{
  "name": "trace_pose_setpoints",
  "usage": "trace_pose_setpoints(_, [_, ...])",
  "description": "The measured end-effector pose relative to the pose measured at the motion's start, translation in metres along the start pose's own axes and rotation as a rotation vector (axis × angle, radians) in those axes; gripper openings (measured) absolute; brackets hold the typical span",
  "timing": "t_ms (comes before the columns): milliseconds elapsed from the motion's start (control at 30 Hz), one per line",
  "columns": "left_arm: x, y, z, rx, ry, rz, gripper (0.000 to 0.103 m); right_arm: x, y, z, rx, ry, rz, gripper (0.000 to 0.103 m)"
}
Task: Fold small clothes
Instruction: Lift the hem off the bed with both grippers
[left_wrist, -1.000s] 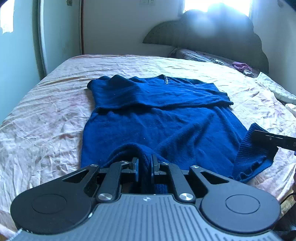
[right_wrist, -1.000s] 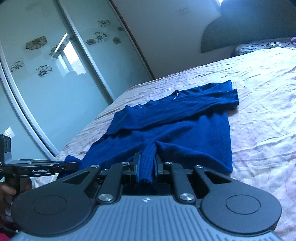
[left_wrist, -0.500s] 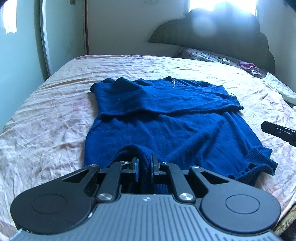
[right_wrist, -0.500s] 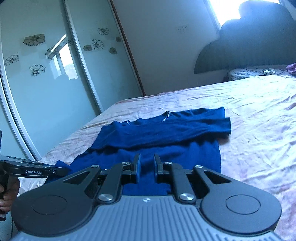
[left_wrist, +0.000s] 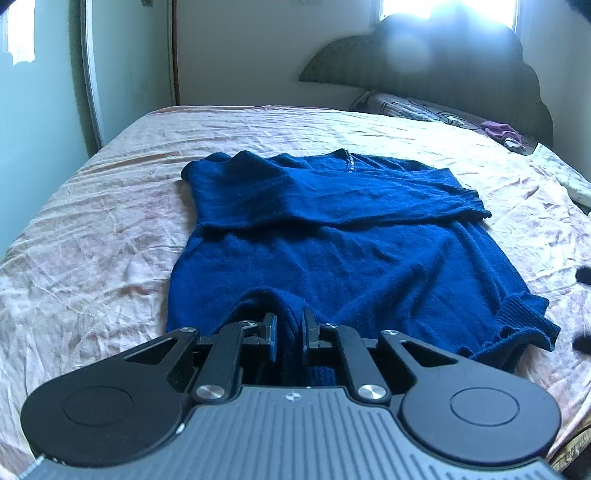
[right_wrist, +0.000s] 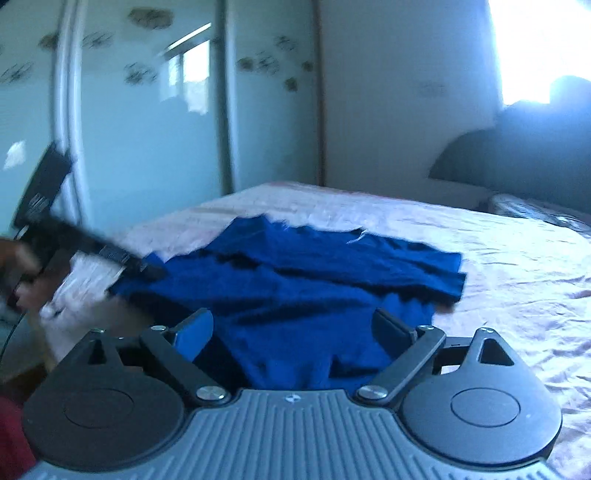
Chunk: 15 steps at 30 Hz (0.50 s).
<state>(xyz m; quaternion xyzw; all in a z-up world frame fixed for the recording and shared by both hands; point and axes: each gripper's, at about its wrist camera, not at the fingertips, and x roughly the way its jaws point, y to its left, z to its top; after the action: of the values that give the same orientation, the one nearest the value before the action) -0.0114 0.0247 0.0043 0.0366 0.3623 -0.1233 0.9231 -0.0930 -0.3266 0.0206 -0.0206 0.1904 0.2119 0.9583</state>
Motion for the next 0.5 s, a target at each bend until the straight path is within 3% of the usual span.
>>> trace_pose_setpoints(100, [0.0, -0.001, 0.0, 0.002, -0.003, 0.001, 0.012, 0.002, 0.019, -0.009, -0.131, 0.016, 0.021, 0.093])
trace_pose_setpoints(200, [-0.001, -0.003, 0.0, 0.006, -0.005, 0.004, 0.012, 0.021, 0.036, -0.013, -0.273, 0.058, -0.029, 0.092])
trace_pose_setpoints(233, [-0.001, -0.003, -0.001, 0.005, -0.006, 0.004, 0.012, 0.028, 0.04, -0.015, -0.309, 0.065, -0.032, 0.085])
trace_pose_setpoints(300, [-0.002, -0.002, -0.001, 0.001, -0.005, 0.002, 0.012, 0.043, 0.044, -0.02, -0.364, 0.093, -0.049, 0.049])
trace_pose_setpoints(333, [-0.003, -0.001, -0.002, -0.002, -0.006, 0.002, 0.012, 0.052, 0.045, -0.022, -0.37, 0.123, -0.06, 0.022])
trace_pose_setpoints(367, [-0.004, 0.0, -0.002, -0.005, -0.006, 0.0, 0.012, 0.058, 0.043, -0.023, -0.359, 0.149, -0.066, 0.011])
trace_pose_setpoints(500, [-0.011, 0.004, -0.001, -0.032, -0.016, -0.007, 0.012, 0.053, 0.039, -0.025, -0.319, 0.116, -0.088, 0.006])
